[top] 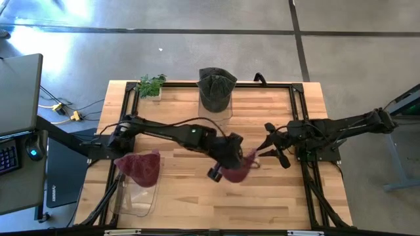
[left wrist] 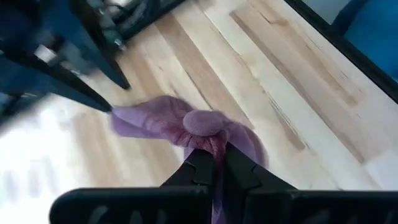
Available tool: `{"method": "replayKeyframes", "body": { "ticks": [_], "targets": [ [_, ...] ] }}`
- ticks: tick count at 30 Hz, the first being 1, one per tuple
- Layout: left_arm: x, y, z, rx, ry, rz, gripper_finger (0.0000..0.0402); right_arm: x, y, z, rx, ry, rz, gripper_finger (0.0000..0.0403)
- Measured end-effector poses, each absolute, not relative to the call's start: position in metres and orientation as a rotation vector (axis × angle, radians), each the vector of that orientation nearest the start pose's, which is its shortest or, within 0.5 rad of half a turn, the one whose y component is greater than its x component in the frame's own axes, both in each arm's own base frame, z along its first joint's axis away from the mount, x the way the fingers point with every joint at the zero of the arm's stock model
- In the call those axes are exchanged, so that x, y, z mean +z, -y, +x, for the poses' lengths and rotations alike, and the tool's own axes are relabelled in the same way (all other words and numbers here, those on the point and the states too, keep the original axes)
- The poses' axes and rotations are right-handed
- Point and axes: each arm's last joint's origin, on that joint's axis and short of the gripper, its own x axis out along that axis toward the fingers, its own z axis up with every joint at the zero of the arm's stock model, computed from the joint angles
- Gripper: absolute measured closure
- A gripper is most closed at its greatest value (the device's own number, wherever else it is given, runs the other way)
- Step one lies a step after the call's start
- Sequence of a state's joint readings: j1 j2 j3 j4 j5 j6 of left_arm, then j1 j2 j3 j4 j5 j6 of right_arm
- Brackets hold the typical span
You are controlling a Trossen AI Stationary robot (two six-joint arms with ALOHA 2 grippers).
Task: Pick & Place hat
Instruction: Put the red cap into the bottom transparent bin
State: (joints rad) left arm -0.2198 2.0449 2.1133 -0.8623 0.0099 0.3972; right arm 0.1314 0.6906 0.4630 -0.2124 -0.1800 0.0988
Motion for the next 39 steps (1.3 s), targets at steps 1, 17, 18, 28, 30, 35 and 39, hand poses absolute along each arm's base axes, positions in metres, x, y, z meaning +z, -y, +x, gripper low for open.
{"method": "replayKeyframes", "body": {
  "ticks": [1,17,18,28,30,35,39],
  "targets": [
    [0.357,0.104,0.432,-0.364,-0.744,0.488,0.0400,0.234,-0.025,0.153,0.268,-0.459,0.113,0.0290],
    [0.391,0.168,0.335,-0.191,-1.113,0.775,0.0401,0.206,-0.043,0.154,0.207,-0.521,0.073,0.0289],
    [0.390,0.174,0.333,-0.171,-1.103,0.774,0.0401,0.205,-0.044,0.154,0.213,-0.522,0.070,0.0289],
    [0.398,0.217,0.303,-0.114,-0.971,0.955,0.0401,0.208,-0.046,0.156,0.228,-0.469,0.075,0.0289],
    [0.403,0.223,0.294,-0.115,-0.944,0.924,0.0401,0.209,-0.046,0.156,0.228,-0.468,0.075,0.0289],
    [0.408,0.242,0.271,-0.150,-0.917,0.772,0.0401,0.209,-0.046,0.156,0.229,-0.468,0.075,0.0289],
    [0.414,0.251,0.255,-0.151,-0.880,0.733,0.0401,0.209,-0.046,0.156,0.230,-0.468,0.075,0.0289]
  ]
}}
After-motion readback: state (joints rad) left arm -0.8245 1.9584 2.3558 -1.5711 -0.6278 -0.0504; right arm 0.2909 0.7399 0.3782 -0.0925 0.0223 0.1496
